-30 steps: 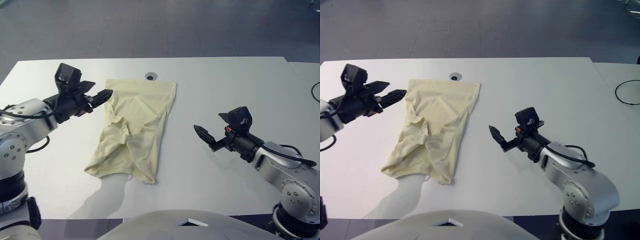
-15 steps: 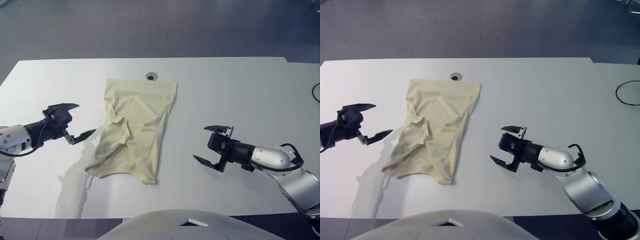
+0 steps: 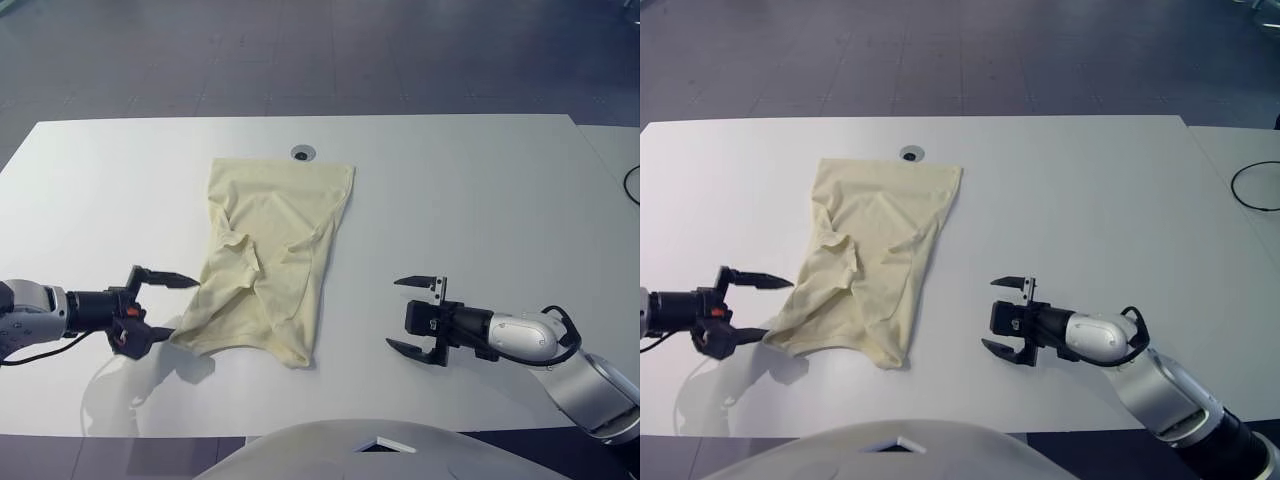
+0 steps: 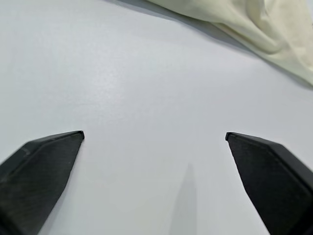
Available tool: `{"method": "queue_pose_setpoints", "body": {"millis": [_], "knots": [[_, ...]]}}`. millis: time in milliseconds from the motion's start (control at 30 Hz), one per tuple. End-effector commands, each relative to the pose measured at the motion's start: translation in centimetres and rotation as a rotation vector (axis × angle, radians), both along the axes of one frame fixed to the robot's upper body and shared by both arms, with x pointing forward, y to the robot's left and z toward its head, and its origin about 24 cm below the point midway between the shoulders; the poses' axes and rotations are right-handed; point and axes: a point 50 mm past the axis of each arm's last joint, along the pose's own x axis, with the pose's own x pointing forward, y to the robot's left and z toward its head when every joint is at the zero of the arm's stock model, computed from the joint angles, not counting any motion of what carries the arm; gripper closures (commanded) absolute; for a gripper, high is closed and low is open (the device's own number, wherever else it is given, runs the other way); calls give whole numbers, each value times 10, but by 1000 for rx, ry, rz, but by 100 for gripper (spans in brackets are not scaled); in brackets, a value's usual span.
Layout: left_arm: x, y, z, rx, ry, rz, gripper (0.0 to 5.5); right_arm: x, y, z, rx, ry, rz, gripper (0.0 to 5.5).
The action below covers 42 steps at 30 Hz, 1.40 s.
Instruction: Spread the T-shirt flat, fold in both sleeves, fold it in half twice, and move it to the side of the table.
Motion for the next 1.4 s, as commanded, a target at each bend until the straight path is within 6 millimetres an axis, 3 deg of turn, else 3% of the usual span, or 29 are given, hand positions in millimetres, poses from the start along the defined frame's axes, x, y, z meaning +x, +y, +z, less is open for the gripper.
{"method": "queue_pose_setpoints", "body": {"millis": [33, 167, 333, 667, 900, 1133, 1400], "knots": [[-19, -8, -12, 22, 60, -190, 11, 0, -4, -9, -55, -1, 0, 10], [-20, -1, -23, 30, 63, -123, 81, 1, -3, -9, -50, -8, 0, 10], [-19, 9, -24, 64, 44, -75, 178, 0, -6, -9, -54, -9, -10, 10], [-9, 23, -30, 120, 20, 18, 52, -3, -5, -9, -50, -14, -22, 10], [-14, 11, -39, 35, 30, 28, 193, -6, 12, -18, -64, -53, 106, 10], [-23, 4, -46, -10, 36, 33, 328, -7, 33, -11, 11, -108, 216, 10], [-31, -5, -45, -76, 44, 39, 487, -13, 58, -17, 59, -213, 363, 10]]}}
